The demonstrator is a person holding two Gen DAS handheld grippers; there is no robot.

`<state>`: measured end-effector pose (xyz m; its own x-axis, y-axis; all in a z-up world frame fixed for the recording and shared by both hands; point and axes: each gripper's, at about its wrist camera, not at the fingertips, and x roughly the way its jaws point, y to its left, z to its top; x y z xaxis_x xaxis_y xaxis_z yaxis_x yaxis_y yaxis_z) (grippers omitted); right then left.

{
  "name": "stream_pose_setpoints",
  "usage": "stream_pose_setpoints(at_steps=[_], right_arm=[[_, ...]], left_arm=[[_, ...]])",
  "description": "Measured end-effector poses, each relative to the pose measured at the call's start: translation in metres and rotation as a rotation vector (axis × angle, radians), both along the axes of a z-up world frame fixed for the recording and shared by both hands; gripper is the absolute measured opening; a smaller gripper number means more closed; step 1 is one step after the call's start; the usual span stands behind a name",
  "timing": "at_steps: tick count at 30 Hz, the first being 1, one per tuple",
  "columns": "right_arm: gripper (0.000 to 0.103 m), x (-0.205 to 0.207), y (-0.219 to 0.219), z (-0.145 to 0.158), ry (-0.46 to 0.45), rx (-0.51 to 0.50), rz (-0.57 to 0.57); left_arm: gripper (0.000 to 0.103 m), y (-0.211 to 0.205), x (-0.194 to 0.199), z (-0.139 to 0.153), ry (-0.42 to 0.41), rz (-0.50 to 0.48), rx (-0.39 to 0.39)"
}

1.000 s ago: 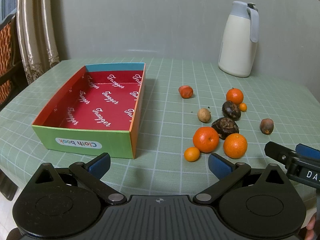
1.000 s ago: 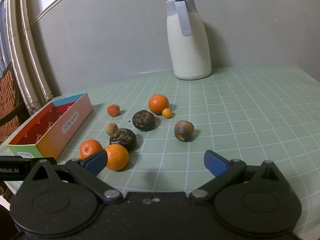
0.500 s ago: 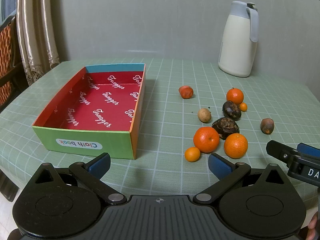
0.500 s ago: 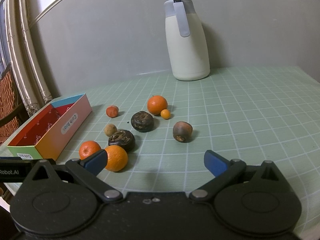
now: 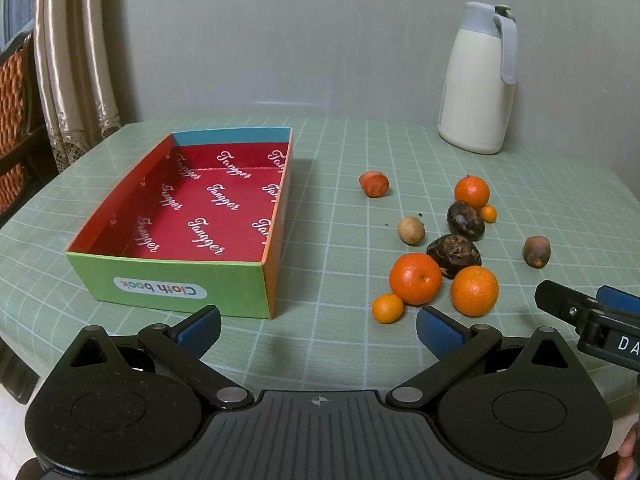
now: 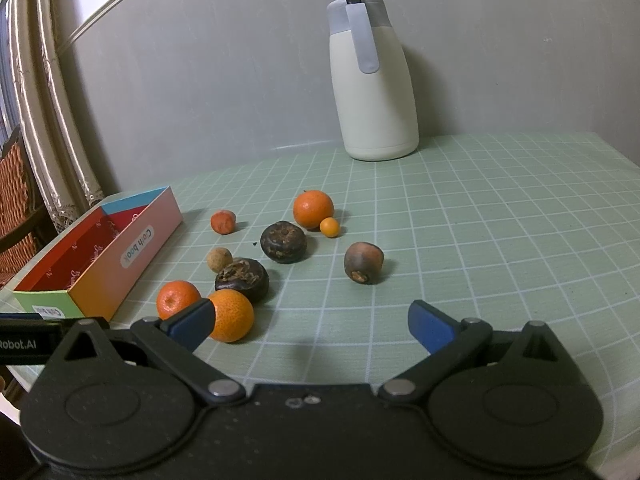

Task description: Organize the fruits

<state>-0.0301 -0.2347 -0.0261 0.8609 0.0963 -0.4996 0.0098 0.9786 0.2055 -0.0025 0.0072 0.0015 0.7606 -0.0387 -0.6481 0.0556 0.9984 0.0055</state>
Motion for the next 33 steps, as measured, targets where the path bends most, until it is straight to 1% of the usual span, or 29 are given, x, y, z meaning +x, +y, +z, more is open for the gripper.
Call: stream_pose_setpoints(at_steps=[22, 26, 33], right_arm=[[0.103, -0.0011, -0.0022, 0.0004, -0.001, 0.01, -0.02], [0.103, -0.002, -0.0026, 0.0008, -0.003, 0.01, -0.023], [0.103, -0.002, -0.0039, 0.0008, -0.004, 0.015, -0.028]], left_arm=[[0.103, -0.0071, -0.0017, 0.0015, -0.025, -0.015, 0.055], [0.103, -0.0087, -0.0026, 0.0018, -0.033, -0.005, 0.068], [0.103, -0.0091, -0.0018, 0.0013, -0.028, -0.012, 0.065]])
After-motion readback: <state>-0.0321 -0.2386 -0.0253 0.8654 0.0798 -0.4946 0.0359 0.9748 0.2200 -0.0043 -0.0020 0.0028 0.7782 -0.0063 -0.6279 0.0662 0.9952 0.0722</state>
